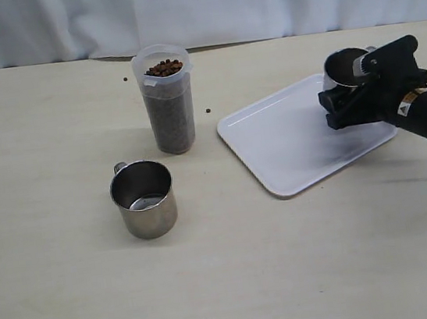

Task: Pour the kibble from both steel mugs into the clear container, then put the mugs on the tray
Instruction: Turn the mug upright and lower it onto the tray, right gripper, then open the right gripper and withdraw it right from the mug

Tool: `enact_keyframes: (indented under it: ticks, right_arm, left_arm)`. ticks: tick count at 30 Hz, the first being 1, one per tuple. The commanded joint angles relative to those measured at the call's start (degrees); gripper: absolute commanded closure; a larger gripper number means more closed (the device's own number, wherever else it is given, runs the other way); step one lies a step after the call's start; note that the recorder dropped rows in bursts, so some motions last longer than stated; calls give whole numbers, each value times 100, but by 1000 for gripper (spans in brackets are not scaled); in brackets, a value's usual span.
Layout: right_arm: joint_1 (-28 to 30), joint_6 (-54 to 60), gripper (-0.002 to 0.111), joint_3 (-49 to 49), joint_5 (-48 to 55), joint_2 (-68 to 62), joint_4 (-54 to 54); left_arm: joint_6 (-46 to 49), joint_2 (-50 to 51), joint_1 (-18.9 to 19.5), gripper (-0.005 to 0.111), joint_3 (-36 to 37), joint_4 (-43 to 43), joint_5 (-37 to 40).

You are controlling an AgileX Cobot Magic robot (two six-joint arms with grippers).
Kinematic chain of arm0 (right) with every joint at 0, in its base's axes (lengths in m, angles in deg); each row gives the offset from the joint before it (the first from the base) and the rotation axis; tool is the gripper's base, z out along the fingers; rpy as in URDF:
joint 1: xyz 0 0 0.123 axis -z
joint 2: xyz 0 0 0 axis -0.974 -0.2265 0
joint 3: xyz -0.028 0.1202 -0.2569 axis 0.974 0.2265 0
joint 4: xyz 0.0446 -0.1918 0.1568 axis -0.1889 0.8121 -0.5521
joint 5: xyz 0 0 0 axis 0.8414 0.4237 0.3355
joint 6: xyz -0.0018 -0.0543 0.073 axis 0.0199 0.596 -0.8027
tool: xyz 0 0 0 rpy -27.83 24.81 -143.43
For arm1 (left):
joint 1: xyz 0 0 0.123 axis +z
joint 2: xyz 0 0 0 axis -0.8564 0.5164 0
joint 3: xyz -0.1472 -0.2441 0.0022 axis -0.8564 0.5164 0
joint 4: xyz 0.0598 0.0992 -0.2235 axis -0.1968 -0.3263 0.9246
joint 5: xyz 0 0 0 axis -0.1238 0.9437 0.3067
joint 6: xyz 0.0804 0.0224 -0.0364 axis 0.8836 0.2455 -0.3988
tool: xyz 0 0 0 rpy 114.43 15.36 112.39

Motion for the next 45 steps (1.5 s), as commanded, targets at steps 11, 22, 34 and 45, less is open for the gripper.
enact_keyframes:
  ticks: [11,22,34,45]
  right_arm:
    - [2,-284,98,-758,-376,-915,185]
    - [2,-953,-2,-758,116,-731,444]
    - [16,-1213,-2,-119,679,139,442]
    - [16,-1213,-2,1238,690,1284,442]
  left_arm:
    - [-8,-15,-17,107,14,-3,-42]
    - [-8,-15,-17,107,14,-3,-42]
    - [-8,-15,-17,107,14,-3,-42]
    - [-8,-15,-17,107,14,-3,-42]
